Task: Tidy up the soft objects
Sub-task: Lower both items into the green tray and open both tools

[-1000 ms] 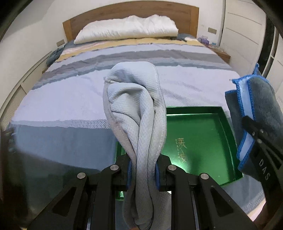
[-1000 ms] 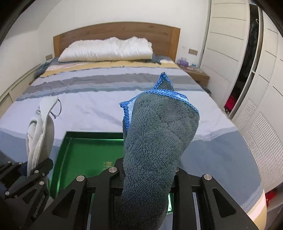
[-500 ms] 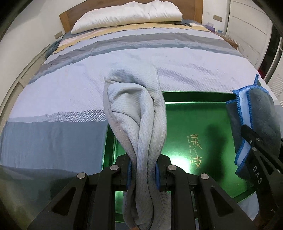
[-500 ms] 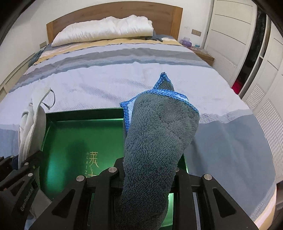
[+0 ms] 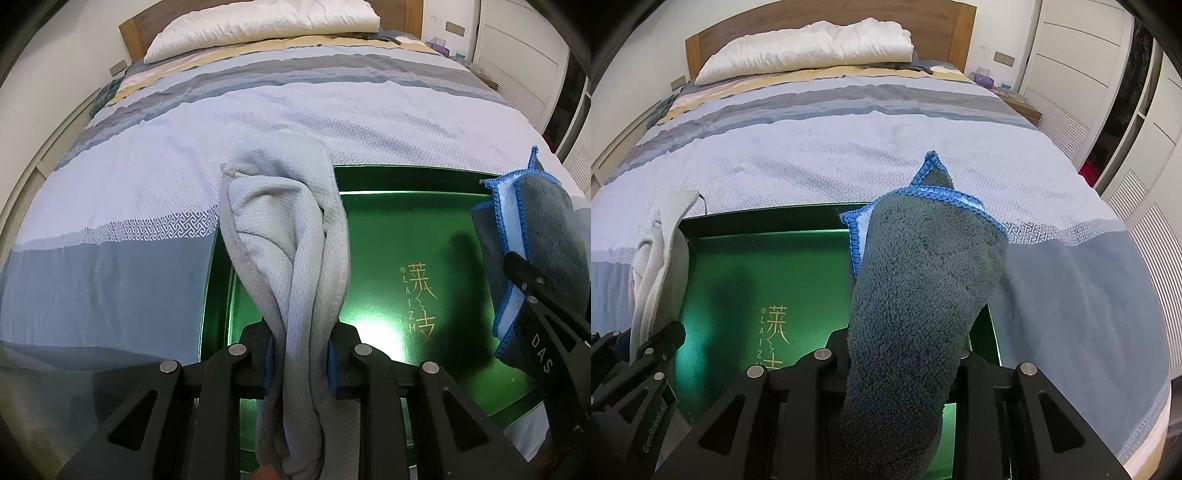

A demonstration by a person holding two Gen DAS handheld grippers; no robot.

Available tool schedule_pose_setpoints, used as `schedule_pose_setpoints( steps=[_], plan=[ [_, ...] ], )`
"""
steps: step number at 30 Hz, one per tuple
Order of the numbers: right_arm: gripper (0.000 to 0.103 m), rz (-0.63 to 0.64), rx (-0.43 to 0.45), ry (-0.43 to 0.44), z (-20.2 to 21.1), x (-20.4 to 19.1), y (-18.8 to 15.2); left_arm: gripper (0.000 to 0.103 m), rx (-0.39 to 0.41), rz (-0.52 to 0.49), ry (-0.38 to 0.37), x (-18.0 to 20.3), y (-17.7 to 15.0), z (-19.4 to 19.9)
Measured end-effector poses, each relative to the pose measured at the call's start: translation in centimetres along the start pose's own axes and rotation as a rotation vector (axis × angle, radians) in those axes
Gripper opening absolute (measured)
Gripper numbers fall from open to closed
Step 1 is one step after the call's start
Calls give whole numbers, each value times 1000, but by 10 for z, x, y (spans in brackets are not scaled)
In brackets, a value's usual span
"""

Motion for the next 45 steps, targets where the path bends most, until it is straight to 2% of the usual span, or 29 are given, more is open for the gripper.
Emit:
schedule_pose_setpoints(
  steps=[14, 18, 23, 24, 26, 29, 41, 43, 45],
  plan=[
    [32, 16, -35, -4, -20, -4, 0, 27, -19, -21, -3, 4, -4, -7],
    [39, 17, -36, -9, -21, -5, 2, 39, -21, -29, 7, 4, -4, -8],
    [57, 7, -28, 5, -19, -7, 5, 52, -16, -29, 20, 2, -4, -8],
    [63, 4, -28, 8, -18, -7, 5, 53, -12, -27, 18, 2, -3, -7],
    [64, 3, -26, 8, -16, -8, 7, 54, -10, -27, 16, 2, -2, -5],
    [71, -1, -23, 15, -12, -7, 8, 74, 6, -20, 23, 1, 0, -1],
    [87, 0, 27, -6, 21, -2, 21, 75, 38, -35, 10, 5, 6, 14],
    [92, 0, 38, -19, 27, -2, 23, 78, 40, -39, 7, 7, 6, 16],
    [95, 1, 48, -35, 32, -2, 24, 86, 38, -41, 7, 8, 5, 18]
  ],
)
Point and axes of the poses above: each gripper's, at about its wrist camera, not at the fingertips, and z roughly against the way its jaws point, x to its right, y to its top, the point moved 7 cm from there along -z, roughly the way its jaws point, and after that the axes turned 9 degrees about x, right-handed, at the moved point
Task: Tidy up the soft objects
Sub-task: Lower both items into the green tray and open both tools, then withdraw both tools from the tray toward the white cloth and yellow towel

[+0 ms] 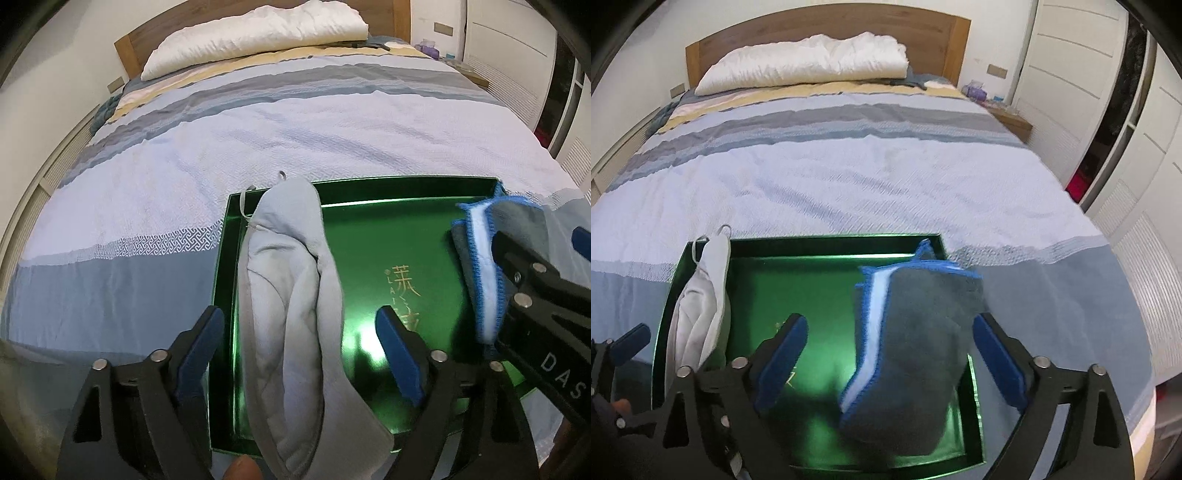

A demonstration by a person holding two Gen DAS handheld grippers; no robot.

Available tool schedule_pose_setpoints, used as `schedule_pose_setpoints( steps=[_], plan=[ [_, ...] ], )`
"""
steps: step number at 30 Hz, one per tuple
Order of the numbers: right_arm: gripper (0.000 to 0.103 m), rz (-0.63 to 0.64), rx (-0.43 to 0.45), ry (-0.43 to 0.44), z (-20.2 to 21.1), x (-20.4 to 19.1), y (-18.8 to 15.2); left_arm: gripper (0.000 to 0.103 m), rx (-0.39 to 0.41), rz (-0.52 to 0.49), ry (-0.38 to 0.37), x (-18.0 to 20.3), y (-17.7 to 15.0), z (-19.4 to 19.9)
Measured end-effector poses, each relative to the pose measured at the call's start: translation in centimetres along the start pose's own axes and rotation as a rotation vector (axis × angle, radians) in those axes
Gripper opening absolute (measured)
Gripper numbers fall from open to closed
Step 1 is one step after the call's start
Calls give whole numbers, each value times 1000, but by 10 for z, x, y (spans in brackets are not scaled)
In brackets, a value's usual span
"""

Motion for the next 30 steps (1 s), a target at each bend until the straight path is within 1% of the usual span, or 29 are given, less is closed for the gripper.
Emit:
schedule_pose_setpoints(
  steps=[2, 5, 13, 21, 24, 26, 30],
  plan=[
    [97, 1, 2, -11, 5, -1, 1, 89, 5, -6, -7, 1, 0, 4],
    [100, 15, 18, -35, 14, -1, 5, 89, 7, -11, -11, 2, 0, 8],
    [101, -4, 37, -86, 33, 8, 17, 89, 20, -10, -24, 5, 7, 20],
    [102, -9, 50, -103, 46, 14, 22, 89, 29, -9, -37, 5, 6, 30],
    [102, -11, 61, -138, 54, 22, 22, 89, 33, -12, -47, 9, 5, 38],
    [102, -33, 76, -154, 63, 31, 22, 89, 37, -16, -58, 12, 2, 44],
    [102, -54, 94, -200, 84, 51, 22, 89, 45, -30, -94, 19, -4, 63]
  ],
)
Point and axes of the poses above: each gripper's, at about its wrist camera, not at the fingertips, and z roughly against the way its jaws point, x to its right, y to its top, the point moved 7 cm from there along -z, roughly the way its jaws point, and after that the axes turned 9 degrees about x, right-handed, at the moved point
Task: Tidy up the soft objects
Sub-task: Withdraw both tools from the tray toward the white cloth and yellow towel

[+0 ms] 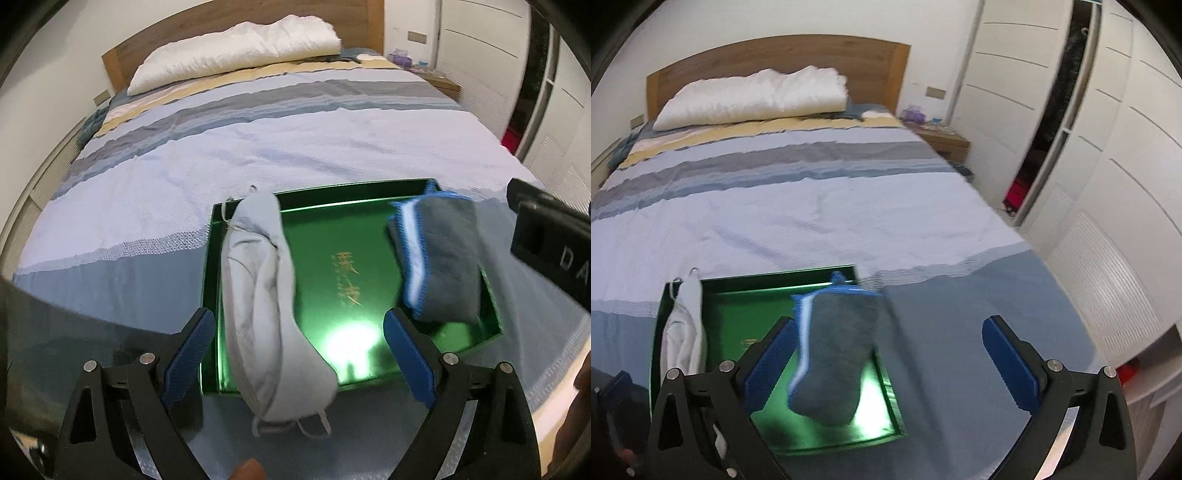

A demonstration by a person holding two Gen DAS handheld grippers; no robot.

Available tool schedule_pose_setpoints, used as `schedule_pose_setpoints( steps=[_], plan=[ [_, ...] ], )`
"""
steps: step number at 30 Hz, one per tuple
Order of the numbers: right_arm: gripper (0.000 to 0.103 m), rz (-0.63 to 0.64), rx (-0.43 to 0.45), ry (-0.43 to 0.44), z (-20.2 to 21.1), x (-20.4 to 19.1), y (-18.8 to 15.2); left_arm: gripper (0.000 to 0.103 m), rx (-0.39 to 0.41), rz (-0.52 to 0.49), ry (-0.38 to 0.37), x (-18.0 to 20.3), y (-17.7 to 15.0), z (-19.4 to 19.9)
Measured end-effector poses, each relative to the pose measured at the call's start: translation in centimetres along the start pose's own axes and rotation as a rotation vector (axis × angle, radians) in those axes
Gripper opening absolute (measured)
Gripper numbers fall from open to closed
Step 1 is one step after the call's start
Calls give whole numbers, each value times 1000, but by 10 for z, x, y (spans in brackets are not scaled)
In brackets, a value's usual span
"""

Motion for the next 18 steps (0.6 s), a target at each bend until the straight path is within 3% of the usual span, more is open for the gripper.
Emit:
schedule_pose_setpoints(
  steps=[8, 18],
  plan=[
    [102, 16, 26, 0, 52, 13, -5, 89, 36, -22, -81, 0, -18, 60],
    [102, -1, 47, -30, 145, 30, -43, 89, 109, 43, -175, -52, -66, 161]
  ],
)
Point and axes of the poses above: each gripper's, at about its wrist camera, not at the fingertips, and z roughly against the way its jaws point, x to its right, y to its top, the point moved 7 cm from there along -z, roughly the way its jaws point, and after that the axes turned 9 degrees about x, right-handed, at the moved point
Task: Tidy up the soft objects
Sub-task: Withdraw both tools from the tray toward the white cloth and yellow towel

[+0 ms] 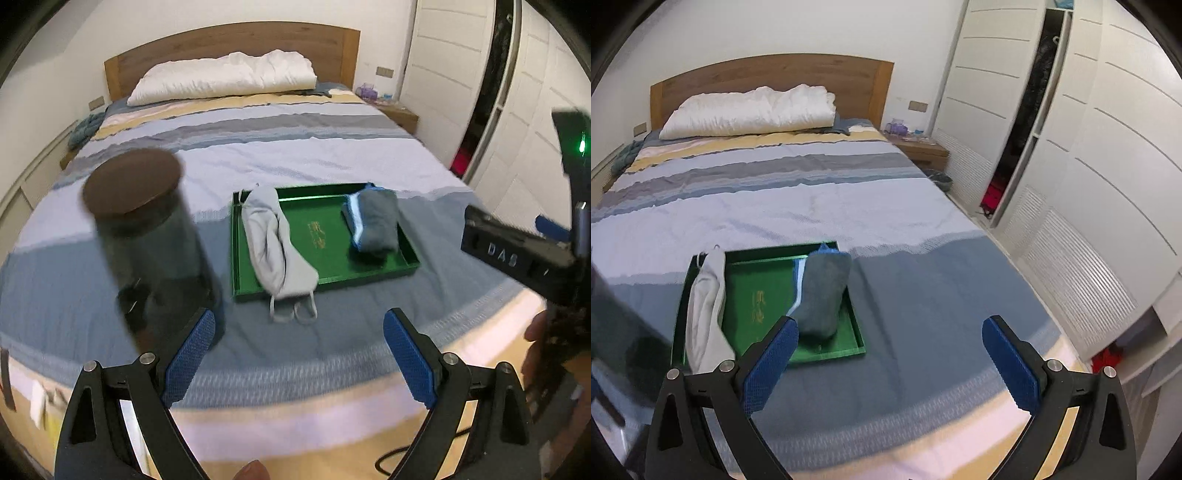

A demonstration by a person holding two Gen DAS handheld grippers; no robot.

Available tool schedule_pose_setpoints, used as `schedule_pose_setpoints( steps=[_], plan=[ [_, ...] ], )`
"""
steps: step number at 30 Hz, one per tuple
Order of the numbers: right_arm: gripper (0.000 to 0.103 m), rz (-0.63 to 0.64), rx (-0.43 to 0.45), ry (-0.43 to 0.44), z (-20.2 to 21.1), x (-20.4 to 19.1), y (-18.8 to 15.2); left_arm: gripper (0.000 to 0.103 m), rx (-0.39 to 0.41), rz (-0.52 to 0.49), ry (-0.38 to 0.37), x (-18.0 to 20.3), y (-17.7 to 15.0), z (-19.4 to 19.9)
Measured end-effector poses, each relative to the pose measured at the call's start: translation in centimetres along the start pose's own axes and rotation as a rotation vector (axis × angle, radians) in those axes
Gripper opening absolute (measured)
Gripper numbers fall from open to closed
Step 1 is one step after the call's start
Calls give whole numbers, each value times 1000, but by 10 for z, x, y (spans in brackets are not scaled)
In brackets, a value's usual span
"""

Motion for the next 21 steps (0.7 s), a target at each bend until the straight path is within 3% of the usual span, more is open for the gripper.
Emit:
schedule_pose_setpoints(
  steps=[9, 15, 21],
  plan=[
    [102, 1, 16, 43, 115, -10, -40, 89, 16, -32, -78, -45, -41, 86],
    [101, -29, 53, 135, 191, -42, -55, 89, 65, -34, -48, -116, -51, 135],
    [101, -4, 61, 225, 241, -87, -72, 89, 79, -41, 9, -190, -65, 164]
  ],
)
Point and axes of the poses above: each gripper's, at about its wrist camera, not at the fingertips, and z roughly against the way its jaws point, x to its right, y to its top, the point moved 7 cm from there along -z, roughly the way its jaws point, and after that the axes turned 9 degrees about x, right-handed, at the moved point
